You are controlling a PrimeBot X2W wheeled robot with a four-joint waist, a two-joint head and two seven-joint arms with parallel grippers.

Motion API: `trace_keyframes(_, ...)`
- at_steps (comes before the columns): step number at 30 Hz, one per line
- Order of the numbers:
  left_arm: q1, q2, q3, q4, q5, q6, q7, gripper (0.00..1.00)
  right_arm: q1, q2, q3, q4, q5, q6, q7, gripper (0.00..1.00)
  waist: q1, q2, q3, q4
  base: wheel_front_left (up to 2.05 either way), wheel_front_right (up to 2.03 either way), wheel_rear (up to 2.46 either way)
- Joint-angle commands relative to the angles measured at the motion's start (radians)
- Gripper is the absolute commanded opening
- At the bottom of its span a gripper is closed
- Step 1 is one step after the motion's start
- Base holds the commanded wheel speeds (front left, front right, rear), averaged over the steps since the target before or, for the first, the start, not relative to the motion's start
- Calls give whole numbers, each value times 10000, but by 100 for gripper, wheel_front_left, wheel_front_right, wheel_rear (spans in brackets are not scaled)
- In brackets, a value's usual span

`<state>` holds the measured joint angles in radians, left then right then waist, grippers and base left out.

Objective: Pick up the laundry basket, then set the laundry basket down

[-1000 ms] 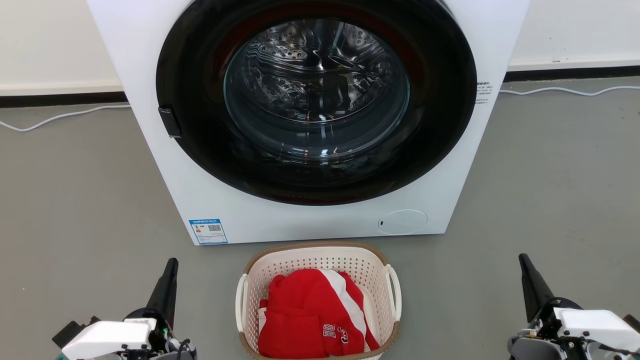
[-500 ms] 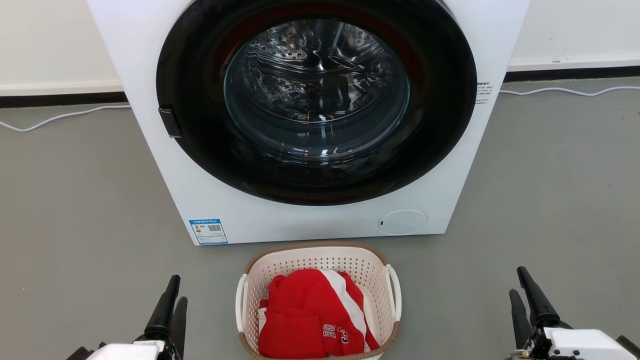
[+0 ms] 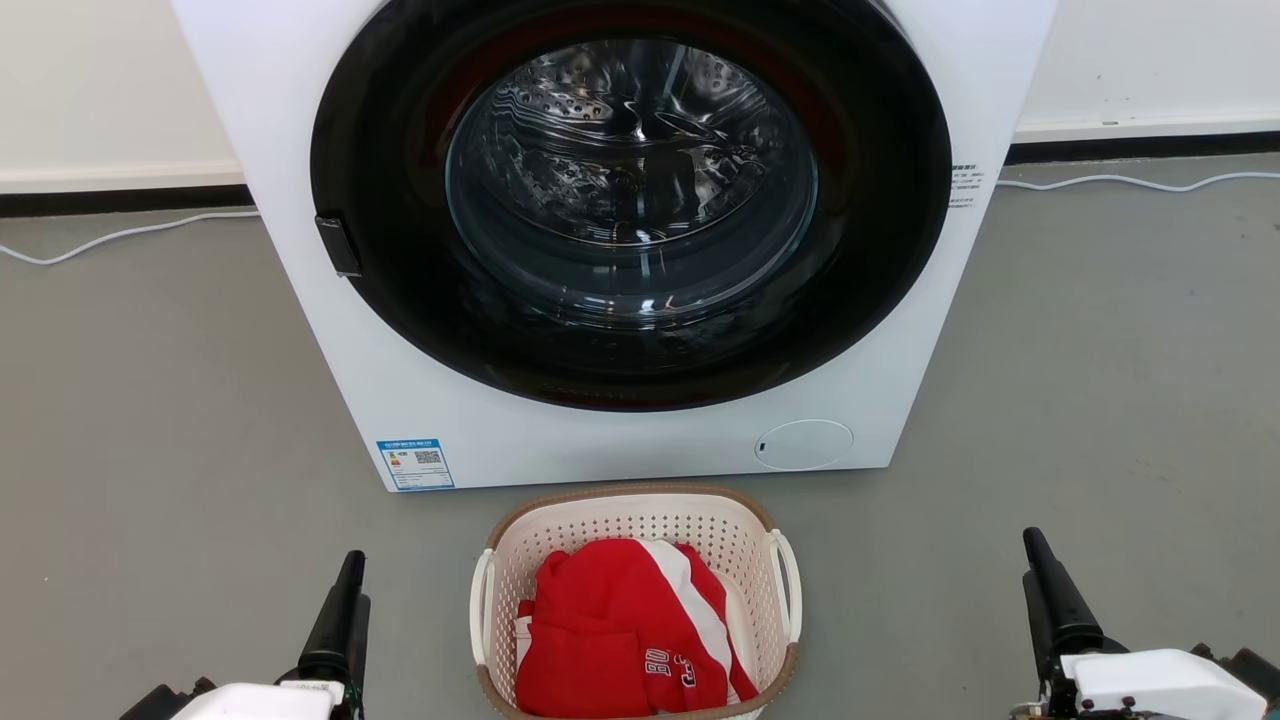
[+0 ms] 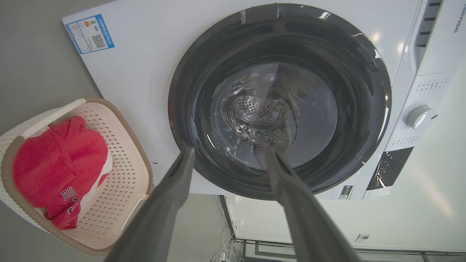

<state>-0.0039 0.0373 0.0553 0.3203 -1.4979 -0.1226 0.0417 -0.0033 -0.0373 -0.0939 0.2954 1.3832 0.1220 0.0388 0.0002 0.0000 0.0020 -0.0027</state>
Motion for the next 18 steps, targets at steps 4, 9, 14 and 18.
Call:
trace_keyframes(4, -285, 170, 4, -263, 688, -23, -211, 100, -310, -76, 129, -437, -956, 27, -227, 100, -2, 0, 4, -15, 0, 0, 0)
trace_keyframes(9, -279, 182, -6, -286, 1406, -26, -360, 100, -337, -79, 224, -487, -1863, 30, -374, 100, -2, 0, -1, -25, 0, 0, 0)
trace_keyframes(14, -278, 181, -9, -307, 1960, -28, -478, 100, -354, -81, 296, -476, -2651, 32, -490, 100, -2, 0, -1, -26, 0, 0, 0)
trace_keyframes(18, -281, 216, -29, -325, 2578, -30, -598, 100, -390, -84, 345, -460, -3380, 35, -608, 100, -2, 0, 5, -41, 0, 0, 0)
